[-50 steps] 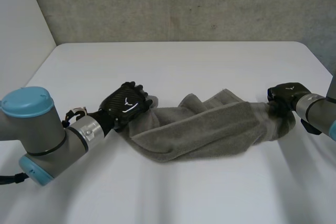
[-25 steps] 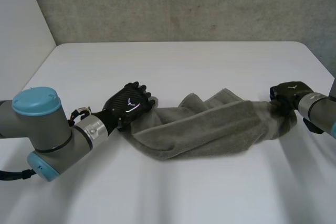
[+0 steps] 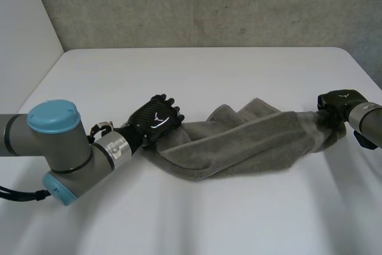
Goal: Fold the towel.
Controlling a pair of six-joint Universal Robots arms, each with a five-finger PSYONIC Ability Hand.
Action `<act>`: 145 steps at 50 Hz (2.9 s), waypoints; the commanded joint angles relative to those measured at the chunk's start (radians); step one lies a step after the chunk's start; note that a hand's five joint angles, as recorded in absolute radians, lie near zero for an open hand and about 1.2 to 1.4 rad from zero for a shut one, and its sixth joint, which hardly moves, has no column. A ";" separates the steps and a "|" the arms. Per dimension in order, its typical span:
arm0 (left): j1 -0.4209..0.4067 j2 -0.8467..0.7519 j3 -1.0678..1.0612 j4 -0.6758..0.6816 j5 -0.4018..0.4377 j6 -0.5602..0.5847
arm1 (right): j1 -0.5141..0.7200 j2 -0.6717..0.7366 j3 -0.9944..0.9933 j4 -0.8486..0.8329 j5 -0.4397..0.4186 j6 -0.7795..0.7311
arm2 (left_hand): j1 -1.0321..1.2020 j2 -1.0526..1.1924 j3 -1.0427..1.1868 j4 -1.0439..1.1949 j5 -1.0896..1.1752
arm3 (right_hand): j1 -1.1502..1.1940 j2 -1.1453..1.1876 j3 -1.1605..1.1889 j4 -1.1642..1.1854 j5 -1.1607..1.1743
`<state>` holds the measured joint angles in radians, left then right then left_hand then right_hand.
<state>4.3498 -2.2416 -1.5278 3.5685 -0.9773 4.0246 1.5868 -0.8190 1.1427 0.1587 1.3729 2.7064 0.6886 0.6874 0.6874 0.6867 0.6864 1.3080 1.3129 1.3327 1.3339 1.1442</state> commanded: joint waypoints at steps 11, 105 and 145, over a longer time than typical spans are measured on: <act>-0.007 -0.010 0.061 0.041 -0.006 -0.006 | 0.006 -0.011 0.002 0.004 0.005 0.000 | 0.708 0.709 0.709 0.710 0.535 | 0.088 0.083 0.064 0.062 0.078; -0.044 0.082 -0.077 0.062 -0.254 -0.177 | 0.015 -0.072 0.106 0.004 -0.069 0.013 | 0.012 0.014 0.013 0.014 -0.160 | 0.088 0.083 0.064 0.062 0.078; -0.047 -0.015 0.028 0.141 -0.251 -0.309 | 0.025 -0.023 0.101 0.002 -0.069 -0.017 | 0.036 0.037 0.037 0.038 -0.137 | 0.088 0.083 0.064 0.062 0.078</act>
<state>4.3028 -2.2419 -1.5022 3.7213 -1.2305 3.7125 1.6121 -0.8464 1.2467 0.1610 1.3032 2.6964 0.8089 0.8029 0.8073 0.8128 0.8011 1.3120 1.3192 1.3330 1.3428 1.1442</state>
